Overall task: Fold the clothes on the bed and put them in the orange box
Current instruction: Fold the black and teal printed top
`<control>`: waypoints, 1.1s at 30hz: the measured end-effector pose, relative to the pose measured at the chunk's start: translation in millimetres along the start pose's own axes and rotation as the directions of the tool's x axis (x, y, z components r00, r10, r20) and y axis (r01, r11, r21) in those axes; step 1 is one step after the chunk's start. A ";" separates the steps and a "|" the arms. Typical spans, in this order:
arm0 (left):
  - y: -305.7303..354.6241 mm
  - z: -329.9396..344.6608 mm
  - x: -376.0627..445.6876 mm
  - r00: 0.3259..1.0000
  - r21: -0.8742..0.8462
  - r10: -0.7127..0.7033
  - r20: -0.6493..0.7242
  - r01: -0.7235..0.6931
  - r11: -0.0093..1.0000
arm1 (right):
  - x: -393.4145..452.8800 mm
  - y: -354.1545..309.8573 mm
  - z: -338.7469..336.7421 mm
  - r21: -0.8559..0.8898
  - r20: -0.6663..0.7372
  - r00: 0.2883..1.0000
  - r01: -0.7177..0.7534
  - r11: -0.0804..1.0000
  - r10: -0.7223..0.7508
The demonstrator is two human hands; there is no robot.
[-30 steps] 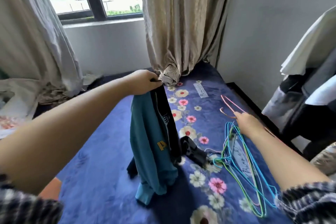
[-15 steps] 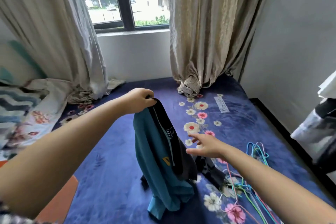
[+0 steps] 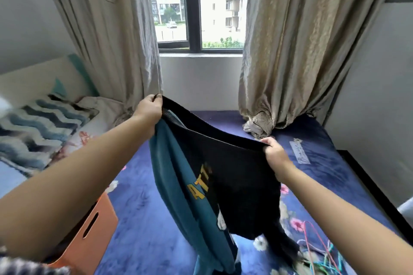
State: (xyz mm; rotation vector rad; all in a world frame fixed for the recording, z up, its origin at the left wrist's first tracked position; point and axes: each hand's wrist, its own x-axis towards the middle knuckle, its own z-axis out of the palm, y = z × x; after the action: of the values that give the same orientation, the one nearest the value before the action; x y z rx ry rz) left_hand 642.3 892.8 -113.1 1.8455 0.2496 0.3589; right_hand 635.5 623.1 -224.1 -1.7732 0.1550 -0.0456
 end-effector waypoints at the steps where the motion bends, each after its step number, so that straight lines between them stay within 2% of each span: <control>1: -0.4 -6.4 3.0 0.997 0.113 0.071 -0.041 -0.066 0.991 | 0.5 -16.9 -6.8 -0.004 0.030 0.994 0.106 0.994 -0.106; 3: 3.8 -17.7 5.6 0.971 0.300 0.237 -0.026 -0.219 0.928 | -6.7 -49.9 -24.4 -0.112 0.133 0.945 0.313 0.943 -0.298; 4: 8.6 -24.4 6.9 0.952 0.343 0.307 -0.006 -0.287 0.895 | -10.6 -68.0 -35.1 -0.249 0.226 0.903 0.417 0.874 -0.366; 5: 13.6 -30.9 6.6 0.934 0.356 0.356 0.017 -0.339 0.871 | -11.1 -81.7 -45.3 -0.411 0.326 0.858 0.507 0.757 -0.397; 7: 24.9 -41.8 6.5 0.879 0.405 0.466 0.101 -0.464 0.788 | -14.4 -108.4 -60.1 -0.696 0.467 0.814 0.579 0.424 -0.345; 9: 31.6 -49.3 7.5 0.825 0.491 0.501 0.260 -0.560 0.667 | -14.5 -125.3 -67.6 -0.838 0.490 0.823 0.535 0.103 -0.288; 10: 34.5 -52.3 7.5 0.807 0.498 0.473 0.354 -0.591 0.634 | -12.1 -130.6 -70.6 -0.860 0.489 0.822 0.511 -0.003 -0.291; 11: 38.5 -54.6 6.5 0.793 0.497 0.418 0.443 -0.605 0.622 | -12.2 -136.4 -74.0 -0.866 0.490 0.820 0.497 -0.059 -0.296; 12: 41.7 -56.6 5.1 0.782 0.508 0.342 0.522 -0.607 0.612 | -11.9 -139.0 -76.8 -0.868 0.484 0.817 0.493 -0.055 -0.314; 14: 47.4 -59.2 3.5 0.774 0.600 0.201 0.601 -0.603 0.525 | -11.9 -139.3 -83.9 -0.875 0.430 0.821 0.482 0.052 -0.375; 16: 50.7 -61.2 -1.3 0.778 0.697 0.145 0.612 -0.617 0.365 | -14.6 -136.9 -91.1 -0.864 0.317 0.846 0.444 0.238 -0.429; 17: 52.0 -62.5 -2.0 0.787 0.722 0.158 0.597 -0.612 0.323 | -16.1 -136.3 -93.9 -0.830 0.269 0.853 0.441 0.342 -0.447; 18: 51.8 -64.3 -3.7 0.799 0.729 0.182 0.574 -0.599 0.332 | -20.5 -135.5 -95.3 -0.789 0.247 0.866 0.441 0.429 -0.435; 20: 50.0 -67.7 -6.8 0.822 0.700 0.248 0.512 -0.567 0.433 | -32.9 -136.2 -95.1 -0.754 0.294 0.892 0.438 0.490 -0.344; 24: 45.5 -71.6 -14.6 0.873 0.597 0.342 0.348 -0.488 0.637 | -58.3 -138.1 -92.2 -0.769 0.442 0.882 0.467 0.437 -0.163; 26: 43.7 -72.4 -22.0 0.874 0.547 0.436 0.213 -0.477 0.688 | -70.3 -146.5 -97.6 -0.670 0.448 0.876 0.461 0.582 -0.178; 28: 43.1 -72.0 -32.9 0.851 0.485 0.523 0.047 -0.477 0.733 | -79.6 -159.7 -107.7 -0.477 0.410 0.882 0.423 0.770 -0.231; 29: 43.4 -71.5 -38.9 0.834 0.447 0.551 -0.018 -0.487 0.750 | -81.0 -165.2 -111.9 -0.394 0.389 0.883 0.418 0.818 -0.264; 30: 43.6 -70.4 -44.9 0.822 0.407 0.565 -0.071 -0.493 0.769 | -81.7 -167.8 -112.6 -0.386 0.364 0.890 0.413 0.825 -0.275; 31: 45.0 -69.5 -51.3 0.818 0.379 0.563 -0.116 -0.487 0.787 | -81.5 -169.4 -110.6 -0.492 0.335 0.906 0.401 0.773 -0.258; 33: 44.4 -65.7 -62.3 0.838 0.320 0.515 -0.183 -0.444 0.837 | -80.4 -164.9 -98.7 -0.789 0.324 0.937 0.344 0.508 -0.132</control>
State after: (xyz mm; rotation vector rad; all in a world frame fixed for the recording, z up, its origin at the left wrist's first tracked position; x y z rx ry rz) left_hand 559.7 916.3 -60.1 2.1172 -0.0017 0.9717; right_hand 557.6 570.6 -38.2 -2.7662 -0.3094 0.0407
